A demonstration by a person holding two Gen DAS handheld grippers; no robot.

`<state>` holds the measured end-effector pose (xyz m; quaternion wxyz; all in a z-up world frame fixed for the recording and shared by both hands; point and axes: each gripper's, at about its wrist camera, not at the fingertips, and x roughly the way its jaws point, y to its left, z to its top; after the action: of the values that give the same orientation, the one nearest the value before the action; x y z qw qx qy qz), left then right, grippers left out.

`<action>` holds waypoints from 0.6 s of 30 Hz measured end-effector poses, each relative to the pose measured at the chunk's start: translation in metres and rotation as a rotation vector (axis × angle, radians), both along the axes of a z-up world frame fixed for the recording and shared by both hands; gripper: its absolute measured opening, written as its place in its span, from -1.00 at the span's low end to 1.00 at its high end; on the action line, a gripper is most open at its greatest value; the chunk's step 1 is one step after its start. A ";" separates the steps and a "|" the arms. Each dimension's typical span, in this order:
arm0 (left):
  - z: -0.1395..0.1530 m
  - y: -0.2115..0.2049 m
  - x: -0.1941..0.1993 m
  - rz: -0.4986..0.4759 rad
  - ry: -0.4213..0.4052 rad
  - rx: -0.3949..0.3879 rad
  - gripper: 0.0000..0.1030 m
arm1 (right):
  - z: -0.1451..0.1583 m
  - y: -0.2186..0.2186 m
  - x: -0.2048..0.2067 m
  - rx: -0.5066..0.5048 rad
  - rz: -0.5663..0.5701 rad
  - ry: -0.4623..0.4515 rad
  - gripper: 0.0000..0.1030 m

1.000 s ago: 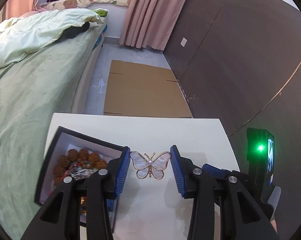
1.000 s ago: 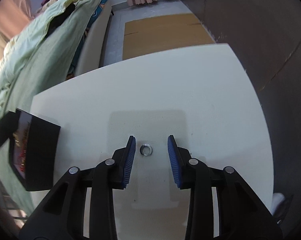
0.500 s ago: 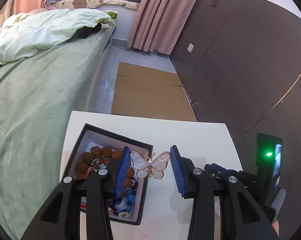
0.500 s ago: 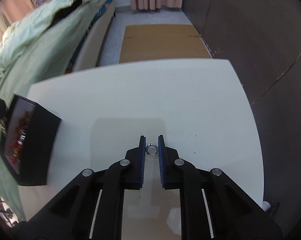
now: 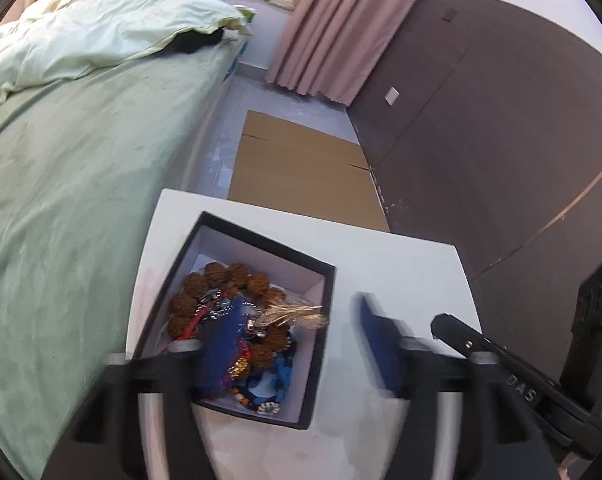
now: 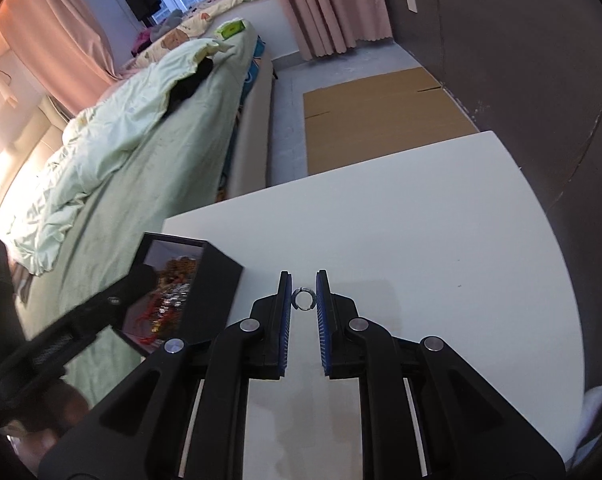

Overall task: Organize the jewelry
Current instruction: 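Drop the butterfly pendant into the box with the left tool while the right drops the ring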

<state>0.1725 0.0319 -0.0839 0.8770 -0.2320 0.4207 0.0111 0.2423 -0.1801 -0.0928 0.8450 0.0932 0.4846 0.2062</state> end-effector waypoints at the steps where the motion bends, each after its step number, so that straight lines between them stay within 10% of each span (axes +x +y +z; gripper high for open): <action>1: 0.002 0.004 -0.004 0.012 -0.019 -0.012 0.51 | 0.001 0.002 0.001 0.014 0.000 0.000 -0.74; 18: 0.040 0.074 -0.053 0.138 -0.076 -0.043 0.69 | 0.018 0.052 -0.021 0.302 0.066 -0.023 -0.74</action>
<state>0.1193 0.1061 -0.0436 0.8843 -0.2793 0.3703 0.0538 0.2216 -0.1280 -0.0751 0.8198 0.2007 0.4410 0.3054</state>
